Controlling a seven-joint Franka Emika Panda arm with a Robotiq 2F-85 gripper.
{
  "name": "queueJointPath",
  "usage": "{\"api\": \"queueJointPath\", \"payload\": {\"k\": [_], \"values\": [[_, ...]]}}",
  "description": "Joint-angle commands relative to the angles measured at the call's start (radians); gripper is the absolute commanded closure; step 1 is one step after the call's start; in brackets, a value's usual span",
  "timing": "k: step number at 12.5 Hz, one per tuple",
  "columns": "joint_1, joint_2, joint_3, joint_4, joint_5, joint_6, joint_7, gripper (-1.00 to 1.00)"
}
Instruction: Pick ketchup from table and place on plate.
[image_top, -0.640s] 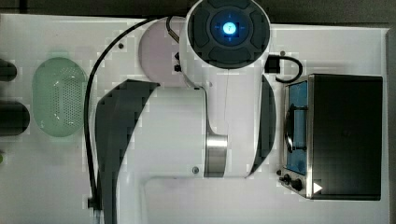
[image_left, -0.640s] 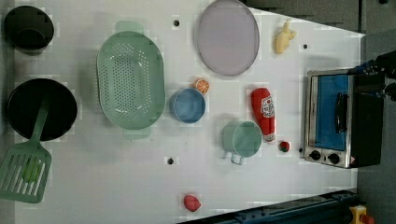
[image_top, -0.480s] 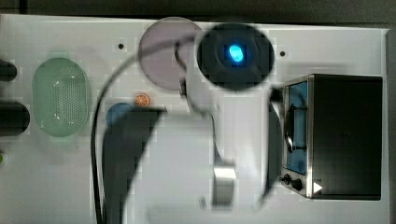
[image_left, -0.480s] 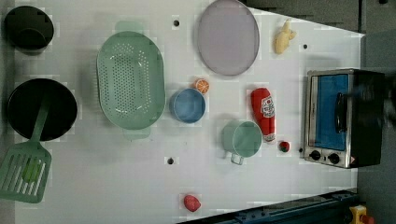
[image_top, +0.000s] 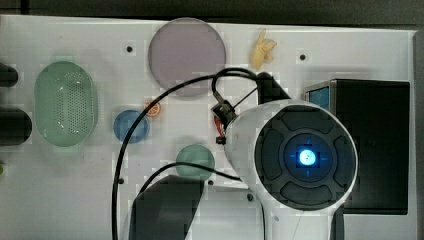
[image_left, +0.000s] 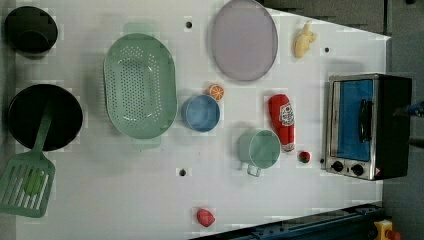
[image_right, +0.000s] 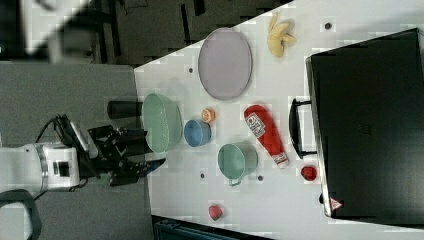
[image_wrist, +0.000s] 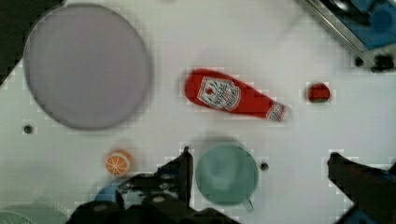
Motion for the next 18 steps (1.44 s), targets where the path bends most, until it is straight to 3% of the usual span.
{"api": "queueJointPath", "payload": {"k": [1, 11, 18], "values": [[-0.013, 0.093, 0.012, -0.093, -0.001, 0.053, -0.208, -1.0], [-0.02, 0.291, -0.005, -0.279, -0.003, 0.429, -1.092, -1.0], [-0.029, 0.502, -0.016, -0.287, -0.019, 0.611, -1.155, -1.0]]}}
